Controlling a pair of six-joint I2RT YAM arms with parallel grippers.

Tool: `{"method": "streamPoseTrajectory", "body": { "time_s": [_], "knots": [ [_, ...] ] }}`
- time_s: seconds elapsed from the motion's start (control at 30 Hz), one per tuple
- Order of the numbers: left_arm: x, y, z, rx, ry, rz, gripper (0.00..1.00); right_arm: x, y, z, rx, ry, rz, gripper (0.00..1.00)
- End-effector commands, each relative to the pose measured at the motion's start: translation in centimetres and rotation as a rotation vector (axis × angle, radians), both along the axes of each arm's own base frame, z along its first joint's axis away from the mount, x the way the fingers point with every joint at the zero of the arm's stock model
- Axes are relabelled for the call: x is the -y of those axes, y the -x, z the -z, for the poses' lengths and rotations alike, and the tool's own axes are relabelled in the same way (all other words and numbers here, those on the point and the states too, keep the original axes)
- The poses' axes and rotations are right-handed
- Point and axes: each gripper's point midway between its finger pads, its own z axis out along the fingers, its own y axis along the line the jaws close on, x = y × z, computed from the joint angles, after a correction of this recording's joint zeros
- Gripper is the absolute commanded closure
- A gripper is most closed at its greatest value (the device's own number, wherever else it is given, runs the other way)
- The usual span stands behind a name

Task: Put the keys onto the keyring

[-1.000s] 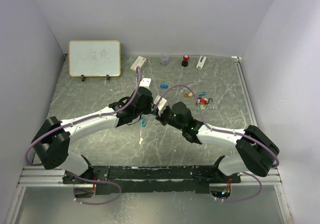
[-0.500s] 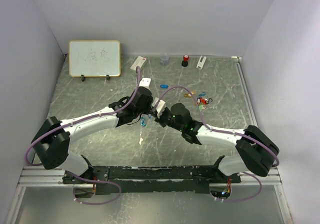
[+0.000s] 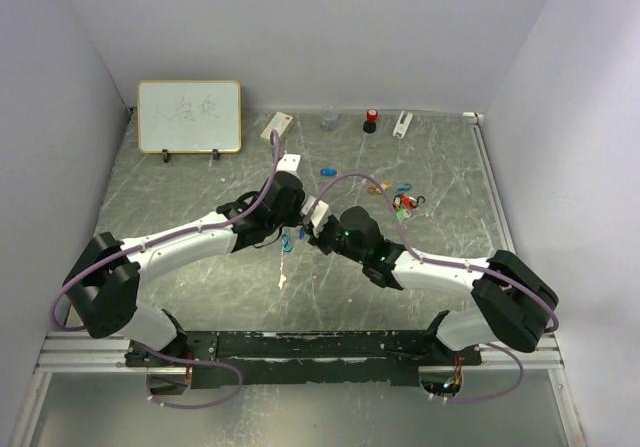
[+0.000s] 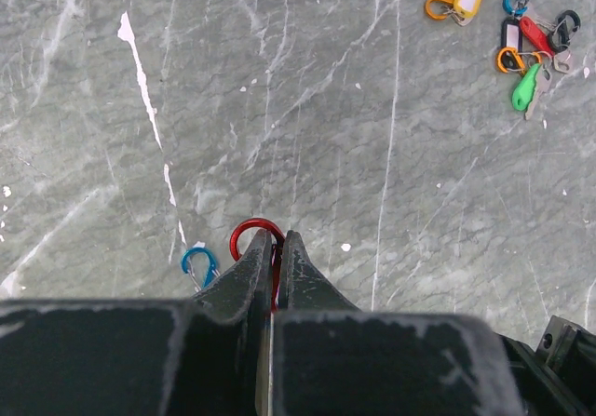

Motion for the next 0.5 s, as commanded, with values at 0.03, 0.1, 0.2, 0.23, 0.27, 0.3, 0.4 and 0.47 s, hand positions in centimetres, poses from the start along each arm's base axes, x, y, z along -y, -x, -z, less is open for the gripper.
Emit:
{"method": "streamPoseTrajectory", "body": {
  "time_s": [0.03, 0.1, 0.2, 0.23, 0.27, 0.3, 0.4, 0.47],
  "knots": [
    [0.1, -2.3, -2.8, 0.073, 0.063, -0.050, 0.93, 0.2, 0.5, 0.1, -0.015, 0.018, 0.011, 1.00],
    [-0.2, -2.4, -2.7, 0.070, 0.070, -0.062, 0.93, 0.3, 0.4, -0.1, -0.012, 0.015, 0.021, 1.00],
    [-0.8, -2.6, -2.7, 0.064, 0.085, -0.081, 0.93, 0.6, 0.1, -0.1, -0.011, 0.015, 0.047, 1.00],
    [-0.9, -2.6, -2.7, 0.062, 0.090, -0.084, 0.93, 0.7, 0.0, -0.3, -0.008, 0.012, 0.054, 1.00],
    [-1.2, -2.8, -2.6, 0.058, 0.095, -0.090, 0.93, 0.7, 0.0, -0.4, -0.007, 0.010, 0.058, 1.00],
    [-1.3, -2.8, -2.6, 0.054, 0.100, -0.093, 0.91, 0.8, 0.0, -0.4, -0.009, 0.008, 0.061, 1.00],
    [-1.6, -2.8, -2.6, 0.051, 0.116, -0.099, 0.63, 0.9, -0.2, -0.5, -0.006, 0.003, 0.072, 1.00],
    [-1.8, -2.8, -2.7, 0.054, 0.123, -0.104, 0.43, 1.0, -0.3, -0.6, -0.004, 0.001, 0.080, 1.00]
  ]
}}
